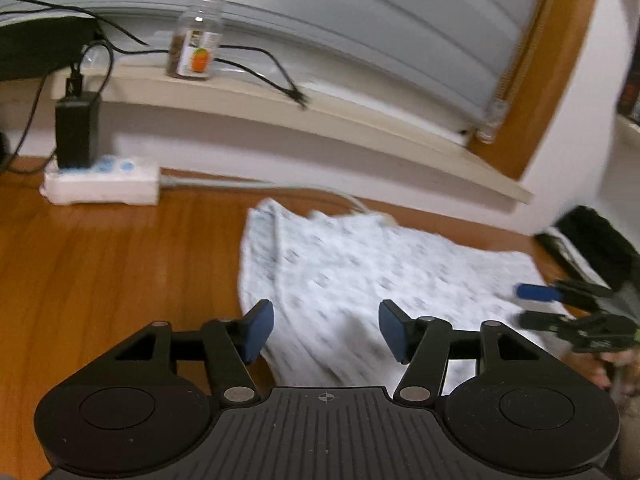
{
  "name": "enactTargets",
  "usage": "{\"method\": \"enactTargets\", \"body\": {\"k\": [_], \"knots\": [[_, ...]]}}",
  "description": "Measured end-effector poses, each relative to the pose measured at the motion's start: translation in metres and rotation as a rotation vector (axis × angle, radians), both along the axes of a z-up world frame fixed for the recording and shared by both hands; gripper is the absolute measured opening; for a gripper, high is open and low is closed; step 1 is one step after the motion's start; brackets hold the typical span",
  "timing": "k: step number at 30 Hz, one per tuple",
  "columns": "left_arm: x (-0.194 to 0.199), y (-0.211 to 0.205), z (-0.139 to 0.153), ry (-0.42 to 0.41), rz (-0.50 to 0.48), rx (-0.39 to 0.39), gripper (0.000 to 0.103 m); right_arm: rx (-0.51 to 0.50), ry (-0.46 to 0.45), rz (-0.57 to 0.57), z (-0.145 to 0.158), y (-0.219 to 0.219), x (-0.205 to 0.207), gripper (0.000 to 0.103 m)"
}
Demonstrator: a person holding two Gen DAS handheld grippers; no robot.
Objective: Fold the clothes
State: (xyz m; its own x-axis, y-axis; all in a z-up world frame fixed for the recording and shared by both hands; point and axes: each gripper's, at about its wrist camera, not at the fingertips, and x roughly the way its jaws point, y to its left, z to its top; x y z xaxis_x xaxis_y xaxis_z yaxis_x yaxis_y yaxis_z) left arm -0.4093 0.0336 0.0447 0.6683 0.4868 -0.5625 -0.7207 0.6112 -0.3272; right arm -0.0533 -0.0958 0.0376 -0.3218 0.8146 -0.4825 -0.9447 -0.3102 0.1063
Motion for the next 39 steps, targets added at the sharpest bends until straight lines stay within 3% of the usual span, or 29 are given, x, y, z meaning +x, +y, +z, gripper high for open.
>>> {"method": "enactTargets", "body": {"k": [5,9,11,13,18,19,25,29,32,34,39], "knots": [[-0.001,-0.01,-0.012,0.043,-0.005,-0.022,0.063,-0.007,-0.072,0.044,-0.006,-0.004,-0.03,0.066],[-0.003,-0.005,-0.015,0.019,-0.01,-0.032,0.062,-0.005,-0.085,0.036,-0.01,-0.006,-0.033,0.067],[-0.002,-0.002,-0.015,0.013,-0.012,-0.026,0.051,-0.013,-0.08,0.034,-0.011,-0.005,-0.031,0.067],[-0.002,-0.003,-0.015,0.008,-0.022,-0.014,0.03,-0.023,-0.082,0.033,-0.012,-0.004,-0.032,0.067],[-0.003,-0.01,-0.015,0.019,-0.041,0.012,0.018,-0.051,-0.104,0.02,-0.015,0.001,-0.035,0.074],[-0.003,-0.011,-0.015,0.022,-0.044,0.02,0.0,-0.058,-0.1,0.017,-0.016,0.002,-0.034,0.076],[-0.026,-0.025,0.004,-0.031,-0.004,0.093,0.0,-0.088,-0.065,0.007,-0.018,0.007,-0.027,0.078],[-0.034,-0.017,0.002,-0.057,0.015,0.031,0.0,-0.085,-0.074,0.005,-0.018,0.006,-0.029,0.079],[-0.023,-0.013,-0.008,-0.033,0.02,-0.018,0.022,-0.085,-0.071,0.004,-0.019,0.006,-0.028,0.08],[-0.02,-0.017,-0.012,-0.031,0.019,-0.02,0.046,-0.084,-0.074,0.003,-0.018,0.006,-0.029,0.08],[-0.019,-0.029,-0.023,0.008,0.025,-0.007,0.047,-0.082,-0.078,0.002,-0.018,0.006,-0.029,0.081]]}}
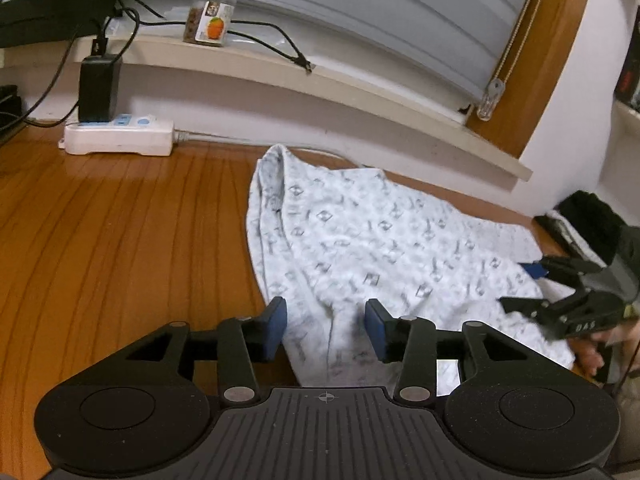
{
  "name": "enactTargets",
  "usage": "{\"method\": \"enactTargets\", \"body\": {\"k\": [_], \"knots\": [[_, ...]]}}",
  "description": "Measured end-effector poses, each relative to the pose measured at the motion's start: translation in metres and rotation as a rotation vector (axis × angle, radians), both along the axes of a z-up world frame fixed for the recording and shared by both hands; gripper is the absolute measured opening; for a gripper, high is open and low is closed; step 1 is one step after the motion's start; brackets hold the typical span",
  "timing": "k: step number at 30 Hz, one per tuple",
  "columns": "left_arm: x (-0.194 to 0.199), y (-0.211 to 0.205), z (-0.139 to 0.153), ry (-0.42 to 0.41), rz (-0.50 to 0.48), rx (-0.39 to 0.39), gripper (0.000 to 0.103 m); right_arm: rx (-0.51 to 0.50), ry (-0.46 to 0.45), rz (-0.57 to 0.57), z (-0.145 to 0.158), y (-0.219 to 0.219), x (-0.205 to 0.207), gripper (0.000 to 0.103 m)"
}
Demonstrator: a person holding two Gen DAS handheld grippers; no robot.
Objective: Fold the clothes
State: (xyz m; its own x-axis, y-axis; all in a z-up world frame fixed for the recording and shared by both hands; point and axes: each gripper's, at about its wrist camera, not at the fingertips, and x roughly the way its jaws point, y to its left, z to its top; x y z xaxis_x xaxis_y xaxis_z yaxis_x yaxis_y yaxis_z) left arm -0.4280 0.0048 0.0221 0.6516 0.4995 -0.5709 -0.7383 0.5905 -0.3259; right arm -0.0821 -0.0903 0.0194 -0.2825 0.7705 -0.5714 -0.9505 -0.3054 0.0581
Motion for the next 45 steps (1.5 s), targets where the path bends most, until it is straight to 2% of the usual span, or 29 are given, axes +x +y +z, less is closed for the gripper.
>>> {"method": "enactTargets", "body": {"k": [3,6,7,13,15,17,18,21,24,26,27,28,33,36,38,39,43,45], "knots": [[0.0,-0.006,-0.002,0.005,-0.004,0.023,0.044,-0.001,0.001,-0.002,0.0,0.0,-0.001,0.081],[0.002,-0.013,-0.001,0.024,-0.01,0.075,0.024,0.0,0.003,-0.004,0.0,0.0,0.0,0.081],[0.003,-0.016,-0.001,0.03,-0.012,0.092,0.02,0.0,0.003,-0.005,0.0,0.0,0.0,0.081],[-0.009,-0.028,0.015,0.012,0.021,0.177,0.018,0.0,0.005,-0.005,-0.001,0.001,0.001,0.081],[-0.015,-0.028,0.019,0.004,0.028,0.175,0.017,-0.001,0.007,-0.004,-0.001,0.001,0.001,0.081],[-0.024,-0.025,0.019,0.006,0.048,0.167,0.007,-0.001,0.008,-0.004,-0.001,0.001,0.002,0.081],[-0.028,-0.022,0.018,0.003,0.057,0.156,0.007,-0.001,0.008,-0.004,-0.001,0.001,0.002,0.081],[-0.037,-0.016,0.015,-0.036,0.071,0.116,0.007,-0.002,0.008,-0.004,-0.001,0.001,0.002,0.081],[-0.032,-0.016,0.016,-0.052,0.072,0.099,0.014,-0.005,0.012,-0.003,-0.001,0.002,0.002,0.081],[-0.024,-0.017,0.015,-0.055,0.065,0.098,0.028,-0.005,0.012,-0.002,-0.001,0.002,0.003,0.081],[-0.021,-0.017,0.014,-0.059,0.064,0.097,0.039,-0.005,0.012,-0.001,-0.001,0.002,0.003,0.081],[-0.018,-0.017,0.013,-0.059,0.06,0.095,0.044,-0.005,0.013,-0.001,-0.002,0.002,0.003,0.081],[-0.005,-0.016,0.006,-0.043,0.045,0.09,0.044,-0.005,0.013,-0.003,-0.002,0.002,0.003,0.081],[-0.002,-0.017,0.003,-0.037,0.04,0.101,0.033,-0.004,0.012,-0.005,-0.002,0.002,0.002,0.081],[-0.001,-0.018,0.004,-0.034,0.042,0.114,0.016,-0.004,0.012,-0.005,-0.002,0.002,0.002,0.082],[-0.001,-0.02,0.005,-0.034,0.048,0.123,0.002,-0.004,0.013,-0.005,-0.002,0.002,0.002,0.082],[-0.014,-0.031,0.021,-0.099,0.074,0.179,0.002,-0.004,0.012,-0.005,-0.002,0.002,0.002,0.082],[-0.02,-0.028,0.023,-0.105,0.083,0.16,0.002,-0.003,0.011,-0.005,-0.002,0.002,0.002,0.082]]}}
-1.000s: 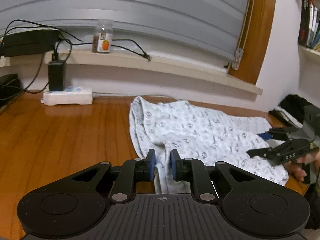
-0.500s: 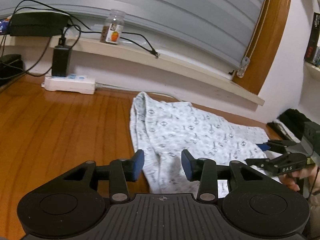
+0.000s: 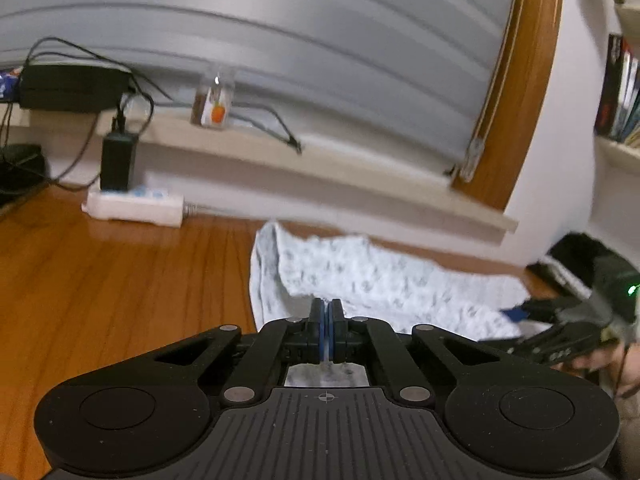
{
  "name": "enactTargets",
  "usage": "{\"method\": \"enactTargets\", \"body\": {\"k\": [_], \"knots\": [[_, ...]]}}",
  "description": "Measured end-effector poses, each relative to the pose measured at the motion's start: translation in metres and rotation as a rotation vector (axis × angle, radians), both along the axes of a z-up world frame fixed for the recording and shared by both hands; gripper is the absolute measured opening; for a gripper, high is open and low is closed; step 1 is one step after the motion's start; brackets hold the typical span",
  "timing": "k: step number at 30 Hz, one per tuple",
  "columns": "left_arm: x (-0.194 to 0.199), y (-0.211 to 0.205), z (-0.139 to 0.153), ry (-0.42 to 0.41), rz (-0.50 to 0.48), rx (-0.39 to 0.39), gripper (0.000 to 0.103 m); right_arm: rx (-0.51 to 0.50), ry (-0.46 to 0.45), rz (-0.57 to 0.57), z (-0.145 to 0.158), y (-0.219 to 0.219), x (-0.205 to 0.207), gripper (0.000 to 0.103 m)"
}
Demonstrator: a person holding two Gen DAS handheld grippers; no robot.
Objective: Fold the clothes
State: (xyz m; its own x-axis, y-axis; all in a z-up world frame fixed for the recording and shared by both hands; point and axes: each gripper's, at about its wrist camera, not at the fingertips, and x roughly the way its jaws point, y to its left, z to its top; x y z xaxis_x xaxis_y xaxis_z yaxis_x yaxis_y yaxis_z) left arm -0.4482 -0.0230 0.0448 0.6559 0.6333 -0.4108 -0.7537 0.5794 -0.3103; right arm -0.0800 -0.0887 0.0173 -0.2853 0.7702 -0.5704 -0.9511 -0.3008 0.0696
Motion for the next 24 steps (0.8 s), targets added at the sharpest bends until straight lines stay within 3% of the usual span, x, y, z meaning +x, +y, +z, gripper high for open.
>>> {"method": "enactTargets", "body": {"k": [6,8,10,13,15,17,18,21,24], "knots": [[-0.008,0.011,-0.014,0.018,0.038,-0.099,0.008,0.001,0.002,0.0,0.0,0.0,0.001,0.082],[-0.013,0.003,-0.014,0.001,0.029,-0.105,0.022,0.005,0.0,-0.004,0.001,-0.001,0.001,0.082],[-0.018,-0.009,-0.012,-0.012,0.016,-0.098,0.048,0.014,-0.004,-0.012,0.001,-0.002,0.0,0.082],[-0.019,-0.022,-0.009,-0.006,-0.019,-0.085,0.052,0.013,-0.001,-0.019,0.001,-0.002,0.001,0.082],[-0.017,-0.029,-0.009,0.008,-0.038,-0.081,0.05,0.008,-0.001,-0.019,0.001,-0.001,0.001,0.082],[-0.014,-0.029,-0.013,0.037,-0.049,-0.088,0.039,0.007,-0.002,-0.021,0.001,-0.001,0.0,0.083],[-0.013,-0.029,-0.016,0.051,-0.052,-0.091,0.009,0.007,-0.003,-0.021,0.001,-0.001,0.0,0.083],[-0.014,-0.035,-0.015,0.1,-0.072,-0.078,0.001,-0.001,-0.001,-0.015,0.0,0.0,0.0,0.083],[-0.028,-0.038,-0.01,0.106,-0.058,-0.07,0.001,-0.004,0.002,-0.016,0.0,0.0,-0.001,0.084]]}}
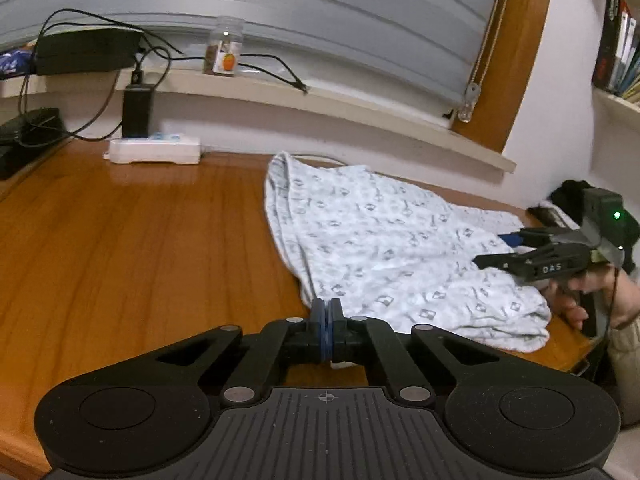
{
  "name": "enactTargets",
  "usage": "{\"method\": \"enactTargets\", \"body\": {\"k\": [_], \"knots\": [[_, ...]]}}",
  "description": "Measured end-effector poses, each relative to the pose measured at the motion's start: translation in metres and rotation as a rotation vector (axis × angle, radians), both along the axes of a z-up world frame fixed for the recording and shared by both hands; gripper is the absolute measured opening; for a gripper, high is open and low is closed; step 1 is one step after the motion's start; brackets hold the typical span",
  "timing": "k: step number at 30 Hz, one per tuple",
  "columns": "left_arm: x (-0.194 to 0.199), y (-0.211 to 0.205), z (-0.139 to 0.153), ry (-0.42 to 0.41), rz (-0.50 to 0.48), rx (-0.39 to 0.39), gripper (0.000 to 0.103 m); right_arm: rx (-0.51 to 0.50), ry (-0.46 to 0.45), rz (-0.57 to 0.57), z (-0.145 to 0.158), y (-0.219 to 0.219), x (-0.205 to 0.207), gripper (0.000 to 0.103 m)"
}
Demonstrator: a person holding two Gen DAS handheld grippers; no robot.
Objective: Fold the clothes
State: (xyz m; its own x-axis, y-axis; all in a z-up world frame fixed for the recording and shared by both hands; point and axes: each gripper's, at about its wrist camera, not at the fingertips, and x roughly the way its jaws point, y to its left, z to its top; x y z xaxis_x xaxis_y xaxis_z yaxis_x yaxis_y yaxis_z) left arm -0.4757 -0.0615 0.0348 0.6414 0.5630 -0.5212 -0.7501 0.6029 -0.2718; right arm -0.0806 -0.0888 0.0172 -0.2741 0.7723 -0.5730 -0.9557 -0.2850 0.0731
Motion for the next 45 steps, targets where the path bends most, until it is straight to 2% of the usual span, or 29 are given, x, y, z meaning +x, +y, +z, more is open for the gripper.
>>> {"method": "enactTargets", "body": {"k": [2,5,6,7,9,10,11,12,16,19,24,26,27,28,29,30,32,35,37,38,40,41,42,45], "knots": [[-0.008,0.0,0.003,-0.015,0.026,0.008,0.001,0.003,0.003,-0.002,0.0,0.0,0.001,0.084],[-0.014,0.008,0.013,-0.042,0.05,0.026,0.01,0.024,0.002,-0.006,0.001,-0.003,0.001,0.084],[-0.011,0.014,0.017,-0.051,0.046,0.034,0.019,0.035,0.002,-0.011,0.002,-0.005,0.001,0.084],[-0.008,0.019,0.021,-0.061,0.042,0.042,0.033,0.049,0.005,-0.015,0.003,-0.007,0.002,0.084],[0.001,0.032,0.026,-0.071,0.031,0.057,0.049,0.078,0.025,-0.021,0.005,-0.012,0.005,0.084],[0.01,0.042,0.027,-0.069,0.019,0.059,0.049,0.09,0.041,-0.019,0.006,-0.013,0.008,0.08],[0.02,0.054,0.029,-0.064,0.009,0.055,0.049,0.094,0.053,-0.019,0.008,-0.012,0.011,0.067],[0.03,0.068,0.029,-0.059,0.005,0.044,0.049,0.092,0.061,-0.021,0.009,-0.008,0.013,0.063],[0.071,0.12,0.027,-0.021,-0.009,-0.01,0.052,0.078,0.106,-0.05,0.022,0.014,0.027,0.059],[0.092,0.15,0.019,0.026,0.01,-0.037,0.052,0.034,0.151,-0.1,0.028,0.048,0.041,0.059],[0.103,0.172,0.01,0.052,0.024,-0.057,0.047,-0.087,0.157,-0.154,0.009,0.1,0.05,0.059],[0.104,0.173,0.008,0.052,0.018,-0.046,0.022,-0.081,0.17,-0.139,0.005,0.104,0.051,0.056],[0.103,0.173,0.008,0.046,0.015,-0.039,0.01,-0.08,0.181,-0.125,0.004,0.105,0.052,0.046],[0.101,0.17,0.009,0.039,0.012,-0.022,0.006,-0.083,0.195,-0.111,0.003,0.105,0.054,0.017],[0.099,0.167,0.013,0.032,0.021,0.007,0.006,-0.073,0.196,-0.11,0.004,0.103,0.055,0.011],[0.096,0.164,0.017,0.022,0.029,0.031,0.006,-0.048,0.186,-0.125,0.006,0.1,0.056,0.01],[0.089,0.161,0.025,-0.013,0.039,0.053,0.006,0.001,0.181,-0.171,0.009,0.096,0.059,0.009],[0.087,0.16,0.033,-0.002,0.108,0.105,0.006,0.042,0.147,-0.233,0.012,0.091,0.057,0.011],[0.089,0.162,0.034,0.003,0.125,0.089,0.021,0.027,0.111,-0.246,0.011,0.092,0.055,0.015],[0.089,0.162,0.035,0.002,0.13,0.083,0.024,0.037,0.097,-0.254,0.012,0.09,0.055,0.026],[0.095,0.157,0.037,-0.001,0.117,0.095,0.044,0.049,0.077,-0.251,0.015,0.085,0.055,0.041],[0.098,0.154,0.038,0.0,0.109,0.1,0.049,0.056,0.072,-0.24,0.018,0.08,0.056,0.046],[0.104,0.15,0.039,0.007,0.093,0.106,0.058,0.061,0.069,-0.226,0.021,0.075,0.056,0.048],[0.122,0.133,0.041,0.016,0.021,0.121,0.07,0.076,0.06,-0.161,0.029,0.057,0.054,0.05]]}}
